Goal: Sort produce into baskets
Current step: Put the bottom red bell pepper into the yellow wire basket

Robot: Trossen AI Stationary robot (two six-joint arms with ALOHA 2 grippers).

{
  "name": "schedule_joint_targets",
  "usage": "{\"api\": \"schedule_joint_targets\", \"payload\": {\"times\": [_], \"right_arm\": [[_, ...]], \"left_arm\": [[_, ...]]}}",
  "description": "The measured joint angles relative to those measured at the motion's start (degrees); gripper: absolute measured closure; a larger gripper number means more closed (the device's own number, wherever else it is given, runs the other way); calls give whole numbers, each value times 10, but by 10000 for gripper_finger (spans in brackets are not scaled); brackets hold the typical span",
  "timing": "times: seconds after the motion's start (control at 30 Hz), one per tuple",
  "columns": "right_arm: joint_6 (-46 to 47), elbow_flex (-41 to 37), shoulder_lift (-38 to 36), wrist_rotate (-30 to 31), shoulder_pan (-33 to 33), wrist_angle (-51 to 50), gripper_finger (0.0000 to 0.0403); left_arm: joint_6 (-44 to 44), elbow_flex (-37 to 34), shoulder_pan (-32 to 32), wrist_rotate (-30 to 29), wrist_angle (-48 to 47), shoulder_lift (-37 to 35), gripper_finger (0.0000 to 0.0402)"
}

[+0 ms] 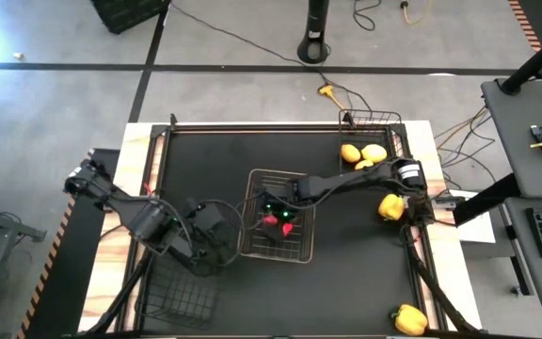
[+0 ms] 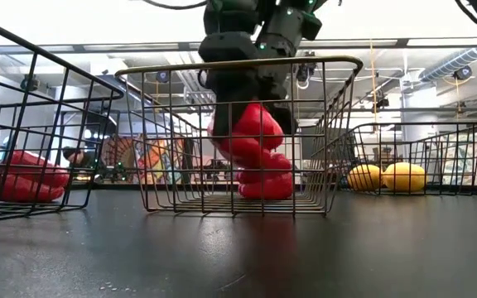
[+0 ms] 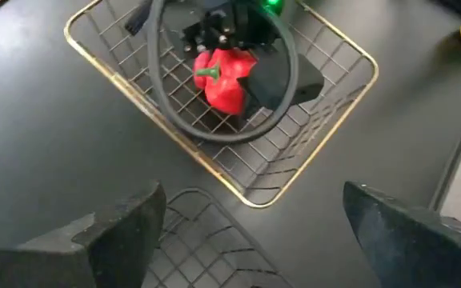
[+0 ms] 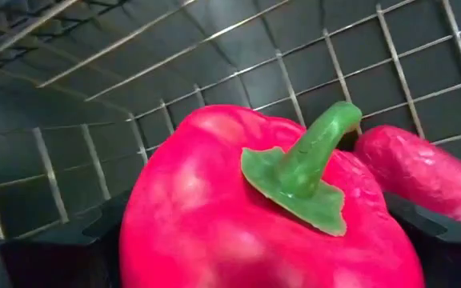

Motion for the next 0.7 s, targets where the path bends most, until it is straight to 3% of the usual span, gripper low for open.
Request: {"api": "schedule_joint_targets", "payload": {"times": [0.33,0.7], "right_arm": [[-40,0,13,-19,-14,-14,76],[-116,0,23,2,-12,-11,32]], "left_arm": [[-7,-37,13,-17,16,-30,50],[9,-36,18,-33,5,-30,75]]}}
